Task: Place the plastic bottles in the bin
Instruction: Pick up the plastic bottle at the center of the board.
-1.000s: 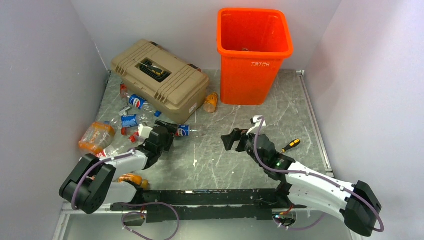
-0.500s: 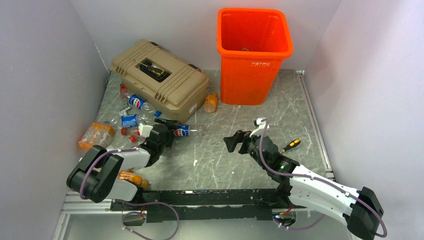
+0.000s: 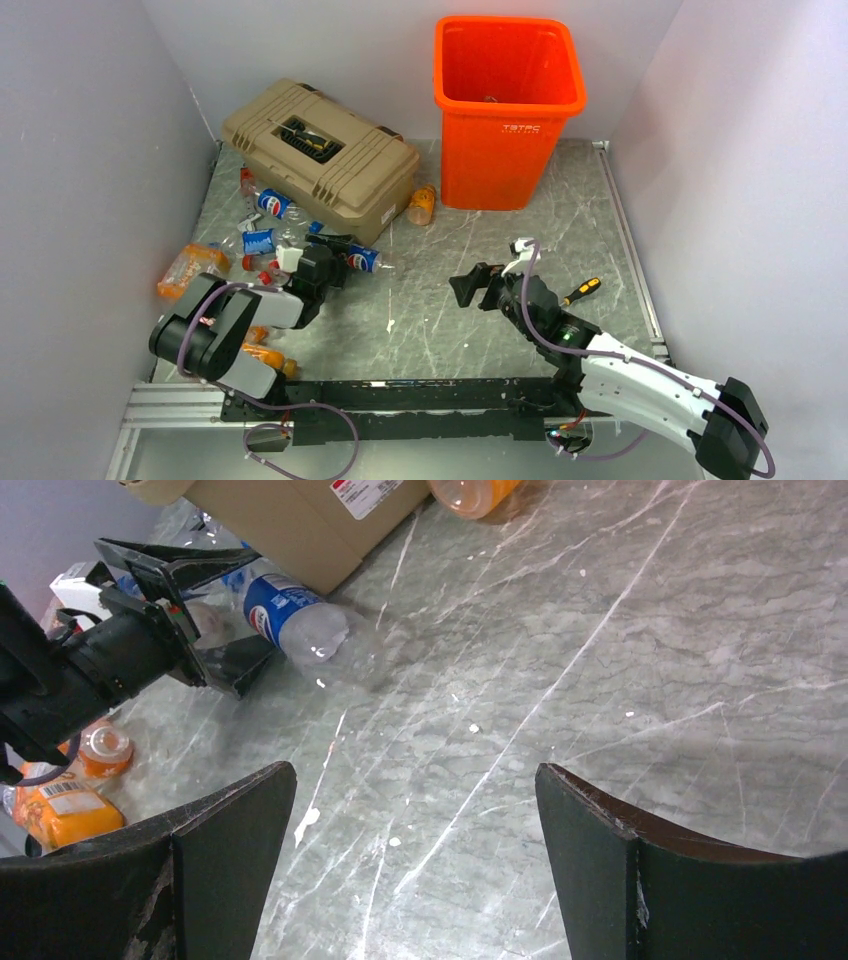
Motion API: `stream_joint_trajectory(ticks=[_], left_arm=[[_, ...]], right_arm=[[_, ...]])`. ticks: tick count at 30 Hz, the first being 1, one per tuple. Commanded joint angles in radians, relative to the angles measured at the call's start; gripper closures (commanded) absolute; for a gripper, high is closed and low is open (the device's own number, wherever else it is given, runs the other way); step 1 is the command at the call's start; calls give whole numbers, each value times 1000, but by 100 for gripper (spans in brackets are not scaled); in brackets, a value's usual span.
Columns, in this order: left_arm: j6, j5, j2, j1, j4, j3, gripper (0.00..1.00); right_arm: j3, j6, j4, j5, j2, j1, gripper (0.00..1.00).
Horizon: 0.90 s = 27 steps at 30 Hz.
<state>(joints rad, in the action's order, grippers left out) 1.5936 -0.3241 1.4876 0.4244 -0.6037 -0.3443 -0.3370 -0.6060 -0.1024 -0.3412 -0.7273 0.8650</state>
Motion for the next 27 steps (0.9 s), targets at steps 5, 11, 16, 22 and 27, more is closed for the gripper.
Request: stream_joint_trajectory(ticks=[5,11,16,22,27], left_arm=[[-50,53,82,-7,69,46,18],[-106,55,16,-7,108,65,35],[-164,70,-66,-7,155,79,45],[-283,123,-336,-8,362,71,51],[-497,209,-648,-7,660,-2,52]], right_arm=[[0,4,23,-43,56,3,6],[-4,3,-7,-27,23,3,6],[-22,18,-26,-16,-9,3,6],[-62,57,-31,-4,-30,3,6],[-82,85,-62,33,-57,3,5]])
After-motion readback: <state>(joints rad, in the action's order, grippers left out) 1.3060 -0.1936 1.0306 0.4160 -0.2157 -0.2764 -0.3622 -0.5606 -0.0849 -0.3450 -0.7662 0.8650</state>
